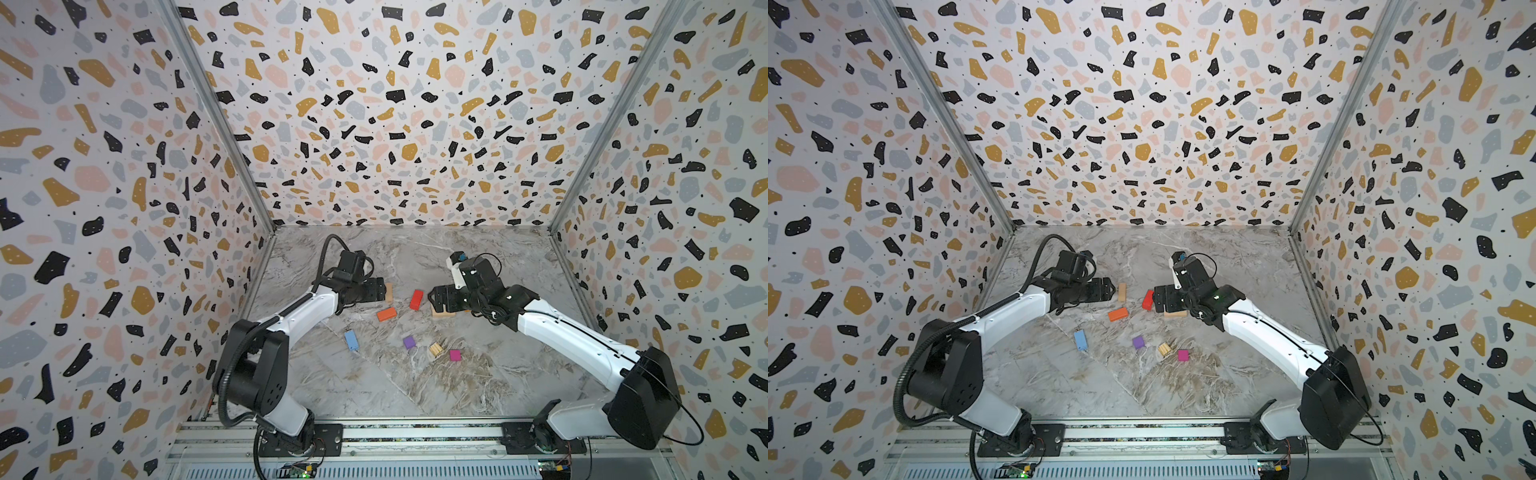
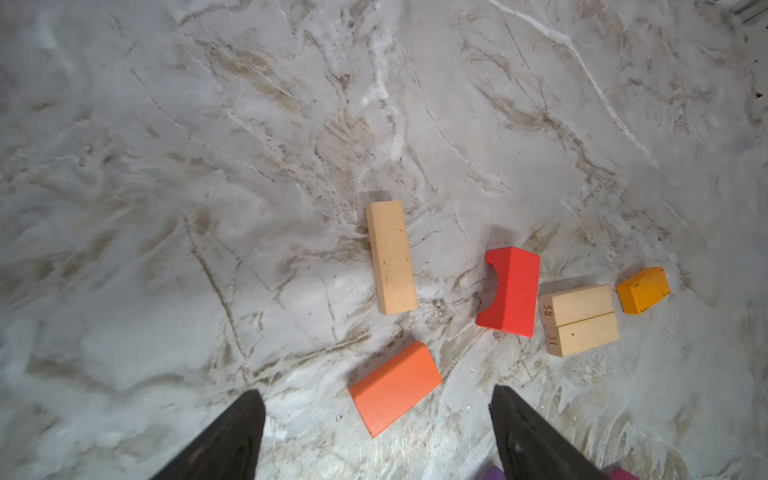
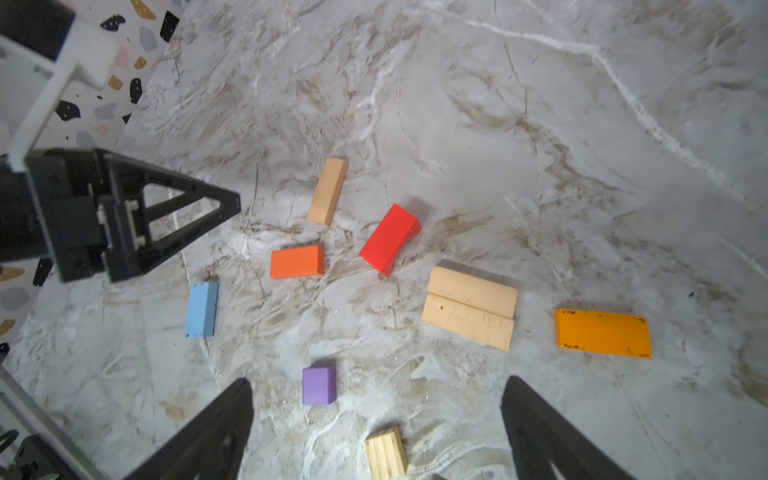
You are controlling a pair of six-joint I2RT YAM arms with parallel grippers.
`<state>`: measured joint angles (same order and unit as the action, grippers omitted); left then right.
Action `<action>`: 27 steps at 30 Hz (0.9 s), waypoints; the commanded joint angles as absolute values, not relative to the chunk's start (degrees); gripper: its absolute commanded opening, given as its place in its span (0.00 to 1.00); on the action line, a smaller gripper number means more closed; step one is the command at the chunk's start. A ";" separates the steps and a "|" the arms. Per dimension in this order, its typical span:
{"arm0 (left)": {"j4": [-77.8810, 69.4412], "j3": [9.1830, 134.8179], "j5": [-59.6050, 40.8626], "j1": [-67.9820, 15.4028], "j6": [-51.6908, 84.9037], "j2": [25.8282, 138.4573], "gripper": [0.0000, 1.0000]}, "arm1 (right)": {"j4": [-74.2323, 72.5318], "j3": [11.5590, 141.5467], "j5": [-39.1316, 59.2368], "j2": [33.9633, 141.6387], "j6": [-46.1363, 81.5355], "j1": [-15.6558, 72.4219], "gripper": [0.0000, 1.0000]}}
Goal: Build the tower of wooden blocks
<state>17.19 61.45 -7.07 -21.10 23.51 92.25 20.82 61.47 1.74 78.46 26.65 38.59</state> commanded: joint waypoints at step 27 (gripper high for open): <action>26.23 85.24 8.83 -29.78 23.76 118.77 0.61 | 22.17 51.37 14.64 64.36 26.43 30.68 0.94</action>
<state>25.71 83.50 6.90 -29.08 23.42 118.08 22.35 51.31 12.91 66.22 26.65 30.87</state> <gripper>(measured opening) 0.614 0.940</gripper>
